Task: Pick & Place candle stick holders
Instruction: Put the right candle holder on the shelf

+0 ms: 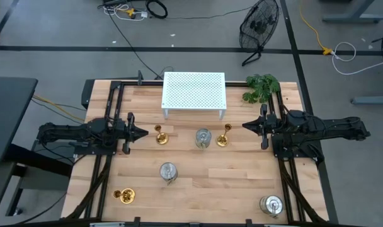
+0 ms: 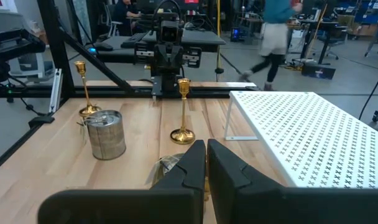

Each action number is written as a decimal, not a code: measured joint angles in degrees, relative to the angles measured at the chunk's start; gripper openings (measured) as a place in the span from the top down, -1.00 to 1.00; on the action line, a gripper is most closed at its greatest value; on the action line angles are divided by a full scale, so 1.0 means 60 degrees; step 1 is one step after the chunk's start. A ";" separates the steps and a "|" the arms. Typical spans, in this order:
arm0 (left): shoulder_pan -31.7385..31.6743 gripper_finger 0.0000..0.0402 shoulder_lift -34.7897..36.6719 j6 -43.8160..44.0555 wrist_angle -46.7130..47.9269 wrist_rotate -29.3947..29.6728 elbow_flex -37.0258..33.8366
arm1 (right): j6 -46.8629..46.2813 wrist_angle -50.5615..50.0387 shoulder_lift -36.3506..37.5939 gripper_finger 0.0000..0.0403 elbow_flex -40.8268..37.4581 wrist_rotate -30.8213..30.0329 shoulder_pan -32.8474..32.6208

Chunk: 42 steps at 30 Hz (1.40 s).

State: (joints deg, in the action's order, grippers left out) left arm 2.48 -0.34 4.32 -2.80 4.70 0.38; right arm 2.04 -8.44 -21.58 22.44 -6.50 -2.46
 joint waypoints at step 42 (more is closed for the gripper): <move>-0.0001 0.84 -0.0001 0.0000 0.0002 0.0001 -0.0002 | -0.0506 -0.0545 -0.1107 0.90 0.1388 0.0499 0.0000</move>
State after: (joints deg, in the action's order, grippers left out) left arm 2.47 -0.35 4.32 -2.79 4.70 0.37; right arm -0.99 -11.71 -28.23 30.76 -3.51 -2.46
